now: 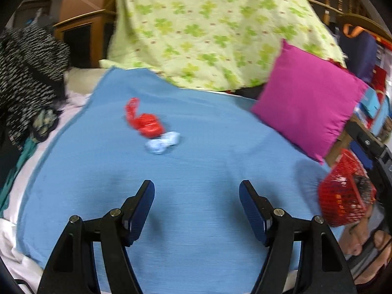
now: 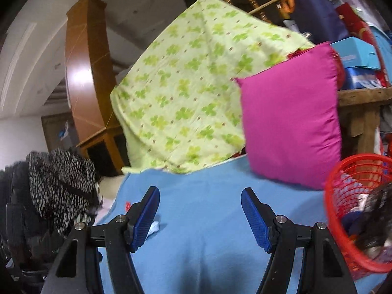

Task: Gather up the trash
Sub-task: 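Move both tools back over the red bag and blue tissue, then grasp the red plastic bag with left tool while right tool grasps blue tissue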

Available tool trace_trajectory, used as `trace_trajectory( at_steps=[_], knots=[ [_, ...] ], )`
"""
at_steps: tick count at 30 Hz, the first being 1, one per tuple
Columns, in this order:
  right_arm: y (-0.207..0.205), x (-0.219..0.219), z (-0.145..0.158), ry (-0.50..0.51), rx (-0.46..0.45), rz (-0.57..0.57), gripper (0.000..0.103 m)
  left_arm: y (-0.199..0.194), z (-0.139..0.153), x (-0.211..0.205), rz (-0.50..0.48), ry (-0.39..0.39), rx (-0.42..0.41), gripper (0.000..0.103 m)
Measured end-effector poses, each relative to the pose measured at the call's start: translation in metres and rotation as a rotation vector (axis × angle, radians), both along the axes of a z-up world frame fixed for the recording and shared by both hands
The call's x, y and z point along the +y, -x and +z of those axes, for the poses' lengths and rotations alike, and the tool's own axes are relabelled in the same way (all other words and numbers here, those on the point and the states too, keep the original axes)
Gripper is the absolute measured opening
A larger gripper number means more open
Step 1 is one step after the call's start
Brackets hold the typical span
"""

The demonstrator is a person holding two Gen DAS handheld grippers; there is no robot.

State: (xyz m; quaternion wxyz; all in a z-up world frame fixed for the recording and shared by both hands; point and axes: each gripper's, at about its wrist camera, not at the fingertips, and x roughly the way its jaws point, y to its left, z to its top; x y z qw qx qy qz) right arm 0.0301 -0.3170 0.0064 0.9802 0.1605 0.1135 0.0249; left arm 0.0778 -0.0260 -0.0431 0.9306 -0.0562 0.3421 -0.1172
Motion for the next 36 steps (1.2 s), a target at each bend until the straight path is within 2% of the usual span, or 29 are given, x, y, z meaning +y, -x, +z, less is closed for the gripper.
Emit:
trace_trajectory(
  at_steps=[9, 16, 21, 22, 24, 29, 31, 35, 36],
  knots=[
    [-0.048, 0.081, -0.031, 0.069, 0.145, 0.182, 0.073, -0.026, -0.055, 0.101, 0.183, -0.001, 0.101, 0.072],
    [-0.12, 0.127, -0.067, -0.05, 0.326, 0.343, 0.073, -0.035, -0.076, 0.151, 0.275, -0.056, 0.128, 0.072],
    [-0.185, 0.149, -0.096, -0.101, 0.46, 0.374, 0.07, -0.042, -0.077, 0.177, 0.304, -0.105, 0.106, 0.072],
    [-0.198, 0.153, -0.102, -0.118, 0.487, 0.375, 0.068, -0.044, -0.077, 0.18, 0.309, -0.111, 0.104, 0.072],
    [-0.224, 0.159, -0.115, -0.152, 0.536, 0.367, 0.054, -0.048, -0.077, 0.187, 0.312, -0.114, 0.106, 0.072],
    [-0.284, 0.168, -0.156, -0.245, 0.671, 0.302, 0.048, -0.063, -0.071, 0.199, 0.311, -0.13, 0.102, 0.072],
    [-0.295, 0.169, -0.164, -0.277, 0.664, 0.298, 0.045, -0.074, -0.067, 0.202, 0.31, -0.133, 0.097, 0.072],
    [-0.3, 0.18, -0.162, -0.16, 0.669, 0.318, 0.029, -0.108, -0.054, 0.192, 0.275, -0.13, 0.087, 0.072],
    [-0.297, 0.177, -0.161, -0.166, 0.673, 0.331, 0.027, -0.116, -0.052, 0.187, 0.265, -0.13, 0.084, 0.072]
  ],
)
